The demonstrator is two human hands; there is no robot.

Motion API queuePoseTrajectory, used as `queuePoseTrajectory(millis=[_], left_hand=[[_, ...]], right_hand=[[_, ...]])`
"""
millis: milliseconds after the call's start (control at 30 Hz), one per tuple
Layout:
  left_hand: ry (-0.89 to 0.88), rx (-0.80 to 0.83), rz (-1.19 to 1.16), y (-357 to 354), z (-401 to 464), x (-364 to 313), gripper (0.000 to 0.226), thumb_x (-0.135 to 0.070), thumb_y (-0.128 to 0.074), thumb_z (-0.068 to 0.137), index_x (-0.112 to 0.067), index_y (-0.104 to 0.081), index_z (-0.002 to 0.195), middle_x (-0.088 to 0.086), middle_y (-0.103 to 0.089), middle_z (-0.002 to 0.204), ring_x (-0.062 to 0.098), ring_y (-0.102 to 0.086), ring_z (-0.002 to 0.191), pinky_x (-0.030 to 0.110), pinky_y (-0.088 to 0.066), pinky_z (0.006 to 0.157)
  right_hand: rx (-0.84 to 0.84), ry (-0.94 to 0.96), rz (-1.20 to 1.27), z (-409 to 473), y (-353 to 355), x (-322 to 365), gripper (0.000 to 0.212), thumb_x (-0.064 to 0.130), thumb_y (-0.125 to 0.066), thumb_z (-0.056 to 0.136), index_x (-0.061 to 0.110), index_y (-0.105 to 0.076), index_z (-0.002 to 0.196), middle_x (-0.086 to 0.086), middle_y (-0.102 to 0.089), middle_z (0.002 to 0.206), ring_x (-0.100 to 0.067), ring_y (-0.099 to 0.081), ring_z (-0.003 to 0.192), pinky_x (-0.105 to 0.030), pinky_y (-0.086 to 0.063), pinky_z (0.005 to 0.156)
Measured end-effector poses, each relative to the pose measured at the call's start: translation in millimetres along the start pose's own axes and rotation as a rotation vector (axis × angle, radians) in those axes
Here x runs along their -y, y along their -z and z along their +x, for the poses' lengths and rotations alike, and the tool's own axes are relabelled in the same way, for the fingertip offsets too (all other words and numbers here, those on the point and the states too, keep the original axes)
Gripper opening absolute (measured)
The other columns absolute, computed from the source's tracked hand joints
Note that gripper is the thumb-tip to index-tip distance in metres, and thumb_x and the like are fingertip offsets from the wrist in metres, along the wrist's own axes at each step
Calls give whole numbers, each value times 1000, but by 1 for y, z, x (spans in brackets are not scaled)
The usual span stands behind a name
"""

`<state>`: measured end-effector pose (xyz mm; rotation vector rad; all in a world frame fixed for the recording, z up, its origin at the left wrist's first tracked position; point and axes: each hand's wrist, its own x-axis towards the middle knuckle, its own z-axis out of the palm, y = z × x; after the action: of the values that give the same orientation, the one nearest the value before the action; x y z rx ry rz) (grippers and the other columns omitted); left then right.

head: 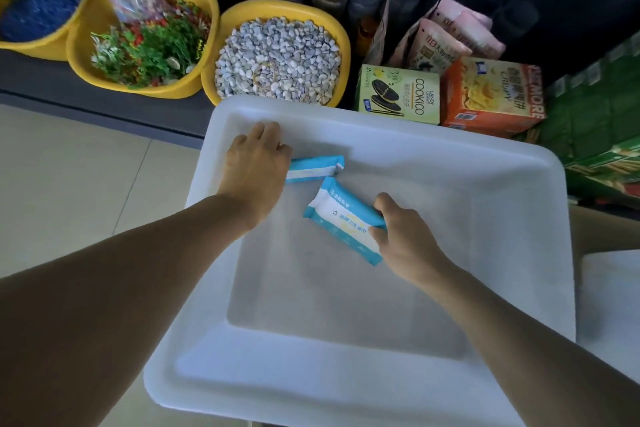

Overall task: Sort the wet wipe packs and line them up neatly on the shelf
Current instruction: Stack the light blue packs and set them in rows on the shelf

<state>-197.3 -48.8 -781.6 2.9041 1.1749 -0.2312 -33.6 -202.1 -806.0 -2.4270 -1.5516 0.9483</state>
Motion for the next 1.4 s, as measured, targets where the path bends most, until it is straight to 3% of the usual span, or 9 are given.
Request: queuePoseTrajectory(millis=[100, 300, 433, 533, 633, 767, 933, 1167, 1400], left_hand=[[88, 127, -66, 13, -7, -7, 23, -10, -57, 87, -10, -57, 110, 9, -55, 106, 30, -56, 95, 34, -36, 64], [174, 179, -330, 83, -26, -15, 21, -22, -48, 95, -15, -52, 114, 11, -62, 103, 30, -59, 93, 33, -38, 64], [179, 153, -499, 165, -41, -13, 24, -21, -49, 95, -16, -53, 118, 9, -63, 107, 28, -58, 99, 34, -44, 73], [141, 98, -554, 240, -47, -11, 13, -16, -47, 95, -14, -55, 105, 9, -61, 97, 30, -58, 95, 32, -39, 69], [95, 22, -597, 325, -52, -11, 10, -10, -45, 94, -13, -52, 88, 6, -56, 82, 28, -56, 81, 31, -32, 62], [38, -106, -585, 434, -56, -15, 10, -12, -46, 94, -12, -56, 91, 9, -63, 85, 28, -56, 78, 34, -40, 65], [-65, -274, -539, 552, -53, -35, 23, -14, -46, 95, -15, -57, 116, 13, -66, 103, 33, -60, 98, 39, -47, 78], [-126, -459, -421, 675, -44, -90, 20, -16, -44, 94, -17, -57, 109, 13, -66, 101, 34, -60, 97, 42, -50, 78], [-92, -571, -383, 753, -23, -161, 30, -20, -43, 98, -21, -51, 127, 9, -64, 113, 30, -59, 99, 40, -50, 77]], right_hand=[[27, -24, 58, -15, 19, -4, 14, 13, -47, 93, 17, -34, 90, -7, -57, 82, -28, -52, 70, -34, -38, 57], [-2, -11, 114, -61, 94, 11, 15, 16, -48, 97, 15, -49, 112, -6, -62, 120, -20, -59, 90, -19, -39, 51], [-74, -4, 34, -105, 174, 37, 21, 24, -39, 101, 18, -49, 119, 0, -63, 102, -5, -48, 69, -17, -38, 52], [-149, -14, -15, -147, 239, 59, 28, 29, -35, 101, 19, -48, 123, 3, -54, 86, -7, -50, 67, -20, -37, 55], [-244, 24, 30, -191, 309, 81, 25, 24, -41, 99, 13, -53, 118, -3, -62, 87, -18, -58, 75, -33, -43, 67], [-390, 64, -3, -247, 403, 106, 14, 21, -42, 99, 13, -52, 105, -3, -59, 78, -19, -56, 69, -34, -38, 63], [-551, 80, -15, -308, 502, 121, 8, 21, -41, 100, 18, -48, 102, 6, -46, 66, -14, -46, 58, -25, -27, 50], [-835, 86, -52, -373, 617, 101, 18, 14, -48, 96, 30, -45, 89, -2, -54, 75, -25, -53, 73, -37, -36, 64], [-966, 137, -121, -384, 734, 53, 14, 13, -47, 96, 8, -57, 105, -9, -57, 77, -34, -53, 76, -37, -36, 65]])
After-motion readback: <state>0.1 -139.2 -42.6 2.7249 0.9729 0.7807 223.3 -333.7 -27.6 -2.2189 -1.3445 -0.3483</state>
